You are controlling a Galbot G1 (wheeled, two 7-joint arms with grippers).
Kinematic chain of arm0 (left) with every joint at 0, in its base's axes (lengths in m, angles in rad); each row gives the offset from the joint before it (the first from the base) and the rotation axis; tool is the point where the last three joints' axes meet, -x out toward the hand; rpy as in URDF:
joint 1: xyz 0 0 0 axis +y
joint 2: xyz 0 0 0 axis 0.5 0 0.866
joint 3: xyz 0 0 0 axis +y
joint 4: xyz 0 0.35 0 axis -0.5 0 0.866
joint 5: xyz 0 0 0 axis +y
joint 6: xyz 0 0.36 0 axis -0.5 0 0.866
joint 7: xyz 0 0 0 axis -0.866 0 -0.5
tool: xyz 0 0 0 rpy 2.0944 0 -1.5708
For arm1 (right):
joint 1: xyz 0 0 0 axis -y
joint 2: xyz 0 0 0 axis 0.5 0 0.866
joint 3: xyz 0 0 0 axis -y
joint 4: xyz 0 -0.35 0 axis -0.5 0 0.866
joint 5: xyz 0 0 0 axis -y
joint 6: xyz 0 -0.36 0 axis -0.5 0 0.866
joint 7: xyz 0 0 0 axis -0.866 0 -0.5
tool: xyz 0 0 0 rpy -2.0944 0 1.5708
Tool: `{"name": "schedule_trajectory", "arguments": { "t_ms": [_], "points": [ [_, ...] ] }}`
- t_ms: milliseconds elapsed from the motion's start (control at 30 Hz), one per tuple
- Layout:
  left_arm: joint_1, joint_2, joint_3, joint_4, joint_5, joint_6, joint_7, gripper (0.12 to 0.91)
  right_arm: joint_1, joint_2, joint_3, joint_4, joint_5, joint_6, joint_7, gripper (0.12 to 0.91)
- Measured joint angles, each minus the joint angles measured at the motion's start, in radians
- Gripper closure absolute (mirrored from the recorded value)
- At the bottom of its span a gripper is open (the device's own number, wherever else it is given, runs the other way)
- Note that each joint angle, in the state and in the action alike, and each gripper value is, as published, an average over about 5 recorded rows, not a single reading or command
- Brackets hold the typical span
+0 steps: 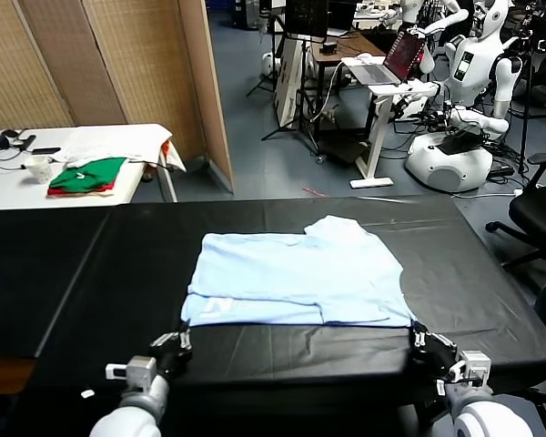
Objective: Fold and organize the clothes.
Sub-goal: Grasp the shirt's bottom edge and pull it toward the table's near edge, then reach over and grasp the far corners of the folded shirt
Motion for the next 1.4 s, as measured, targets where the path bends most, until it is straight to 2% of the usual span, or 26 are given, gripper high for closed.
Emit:
{"name": "schedule_trajectory", "arguments": {
  "t_ms": [267,367,467,533,633,733,833,933,1033,1233,1400],
  "points": [
    [0.137,-0.008,-0.03,-0.079,0.042,0.001,-0.025,0.884,-0.056,-0.041,-0.008,0.071,0.0,-0.079,-0.003,0.885],
    [0.181,-0.018,-0.034,-0.104,0.035,0.003,-0.042,0.884,-0.078,-0.043,-0.004,0.098,-0.001,-0.092,-0.001,0.845],
    [0.217,-0.03,-0.032,-0.126,0.031,0.003,-0.065,0.849,-0.1,-0.044,0.0,0.129,-0.001,-0.097,0.002,0.703],
    [0.235,-0.036,-0.031,-0.141,0.031,0.004,-0.081,0.801,-0.112,-0.044,0.003,0.152,-0.001,-0.102,0.003,0.571],
    [0.253,-0.04,-0.036,-0.16,0.033,0.019,-0.094,0.614,-0.123,-0.044,0.009,0.186,-0.001,-0.11,0.004,0.401],
    [0.261,-0.039,-0.051,-0.178,0.027,0.047,-0.094,0.368,-0.122,-0.044,0.016,0.218,0.0,-0.113,0.004,0.24],
    [0.256,-0.034,-0.072,-0.196,0.003,0.061,-0.078,0.195,-0.105,-0.047,0.017,0.238,0.0,-0.112,0.003,0.14],
    [0.241,-0.024,-0.095,-0.213,-0.034,0.078,-0.048,0.133,-0.066,-0.058,0.006,0.24,0.003,-0.094,0.01,0.121],
    [0.208,-0.008,-0.116,-0.22,-0.092,0.094,-0.024,0.125,0.006,-0.074,-0.015,0.215,0.024,-0.076,0.033,0.119],
    [0.064,0.043,-0.128,-0.188,-0.245,0.151,-0.04,0.123,0.238,-0.107,-0.092,0.071,0.092,-0.085,0.084,0.118],
    [-0.112,0.087,-0.108,-0.117,-0.4,0.189,-0.045,0.123,0.425,-0.114,-0.176,-0.078,0.122,-0.11,0.093,0.118]
  ]
}}
